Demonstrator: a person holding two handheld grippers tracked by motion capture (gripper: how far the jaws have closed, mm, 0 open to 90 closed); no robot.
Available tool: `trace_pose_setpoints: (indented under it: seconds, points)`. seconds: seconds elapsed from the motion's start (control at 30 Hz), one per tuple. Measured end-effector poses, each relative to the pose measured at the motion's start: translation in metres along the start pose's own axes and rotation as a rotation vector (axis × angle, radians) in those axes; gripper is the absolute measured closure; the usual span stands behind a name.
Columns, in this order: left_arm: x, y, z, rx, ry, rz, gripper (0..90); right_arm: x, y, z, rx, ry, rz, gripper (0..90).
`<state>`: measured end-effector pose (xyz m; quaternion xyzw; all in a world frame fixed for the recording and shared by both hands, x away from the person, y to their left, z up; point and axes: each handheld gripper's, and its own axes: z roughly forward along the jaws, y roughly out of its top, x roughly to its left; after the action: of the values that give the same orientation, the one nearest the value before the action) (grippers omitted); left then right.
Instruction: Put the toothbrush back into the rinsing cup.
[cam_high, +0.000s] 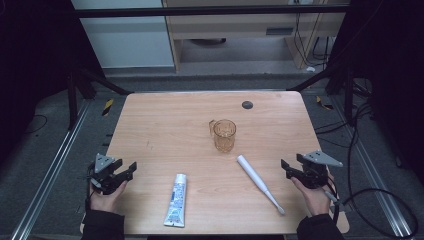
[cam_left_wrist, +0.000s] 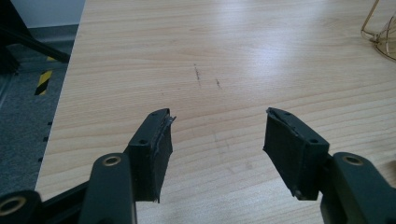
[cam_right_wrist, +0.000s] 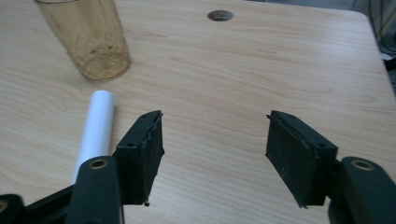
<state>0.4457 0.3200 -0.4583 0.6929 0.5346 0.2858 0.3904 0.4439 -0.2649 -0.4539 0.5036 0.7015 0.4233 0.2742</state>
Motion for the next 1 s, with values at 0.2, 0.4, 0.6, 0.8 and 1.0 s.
trace_pose_setpoints:
  seconds: [0.2,0.4,0.6,0.8,1.0]
  points:
    - [-0.006,-0.002,0.003,0.020,-0.011,-0.002,43.0,0.012,0.001,-0.002,0.046,0.048,-0.037,48.7]
    - [-0.008,-0.003,0.005,0.041,-0.011,0.013,45.1,0.020,-0.001,-0.005,0.089,0.092,-0.057,62.0]
    - [-0.012,-0.003,0.007,0.070,-0.019,0.028,46.8,0.028,-0.005,-0.010,0.144,0.123,-0.078,76.5]
    - [-0.015,-0.003,0.007,0.078,-0.024,0.038,45.5,0.033,-0.011,-0.009,0.201,0.153,-0.099,87.4]
    - [-0.019,-0.004,0.009,0.099,-0.033,0.060,45.6,0.040,-0.021,-0.007,0.263,0.189,-0.116,90.0]
